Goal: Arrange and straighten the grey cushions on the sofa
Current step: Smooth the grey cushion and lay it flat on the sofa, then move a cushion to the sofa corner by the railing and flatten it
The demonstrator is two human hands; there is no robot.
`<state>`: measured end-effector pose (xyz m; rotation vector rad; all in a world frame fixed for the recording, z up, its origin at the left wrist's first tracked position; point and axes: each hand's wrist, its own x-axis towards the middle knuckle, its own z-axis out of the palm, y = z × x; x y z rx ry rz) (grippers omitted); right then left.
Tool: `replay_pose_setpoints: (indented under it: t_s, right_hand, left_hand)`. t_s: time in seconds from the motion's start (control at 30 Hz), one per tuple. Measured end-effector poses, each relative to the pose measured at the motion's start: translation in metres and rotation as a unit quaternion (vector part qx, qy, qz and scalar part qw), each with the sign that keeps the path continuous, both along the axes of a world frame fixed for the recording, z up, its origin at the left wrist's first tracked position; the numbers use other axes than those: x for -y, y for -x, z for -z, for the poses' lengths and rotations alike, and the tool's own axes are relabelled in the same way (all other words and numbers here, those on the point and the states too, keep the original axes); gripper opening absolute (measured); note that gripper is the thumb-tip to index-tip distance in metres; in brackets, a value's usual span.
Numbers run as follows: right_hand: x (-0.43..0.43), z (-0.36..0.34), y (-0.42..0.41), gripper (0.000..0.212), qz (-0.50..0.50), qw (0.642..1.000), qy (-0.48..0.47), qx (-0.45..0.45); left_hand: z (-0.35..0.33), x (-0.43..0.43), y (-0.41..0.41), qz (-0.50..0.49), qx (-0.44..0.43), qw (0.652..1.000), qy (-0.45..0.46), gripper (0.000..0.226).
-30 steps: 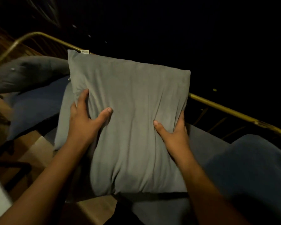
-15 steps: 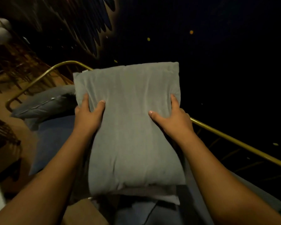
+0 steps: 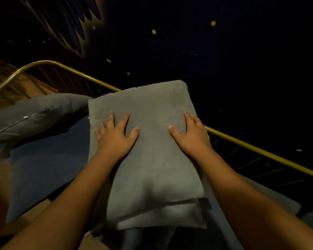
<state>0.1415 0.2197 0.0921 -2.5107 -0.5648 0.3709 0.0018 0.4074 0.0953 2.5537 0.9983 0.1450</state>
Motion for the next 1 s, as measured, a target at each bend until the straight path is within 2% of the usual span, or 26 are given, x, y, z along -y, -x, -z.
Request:
replay_pose_setpoints:
  t_s: [0.13, 0.23, 0.5, 0.67, 0.83, 1.0]
  right_hand:
    - [0.026, -0.013, 0.009, 0.081, -0.003, 0.999, -0.026, 0.021]
    - [0.059, -0.022, 0.024, 0.074, 0.003, 0.997, -0.025, 0.073]
    - [0.216, -0.02, 0.076, 0.048, 0.088, 0.993, -0.015, 0.082]
    - [0.347, -0.005, 0.104, 0.043, 0.2, 0.978, 0.006, 0.051]
    - [0.478, 0.017, 0.13, 0.035, 0.341, 0.94, 0.02, 0.013]
    - [0.582, 0.044, 0.142, 0.057, 0.421, 0.903, 0.082, 0.005]
  left_hand:
    - [-0.018, 0.026, -0.006, 0.062, 0.019, 0.998, -0.015, 0.053]
    - [-0.03, 0.066, -0.01, 0.137, 0.036, 0.99, -0.01, 0.046]
    - [-0.03, 0.225, -0.008, 0.325, 0.066, 0.943, 0.034, 0.044]
    - [0.002, 0.342, -0.02, 0.444, 0.009, 0.891, 0.091, 0.042]
    - [0.036, 0.461, -0.037, 0.506, -0.055, 0.84, 0.189, 0.042]
    - [0.082, 0.571, -0.06, 0.501, -0.117, 0.809, 0.284, 0.043]
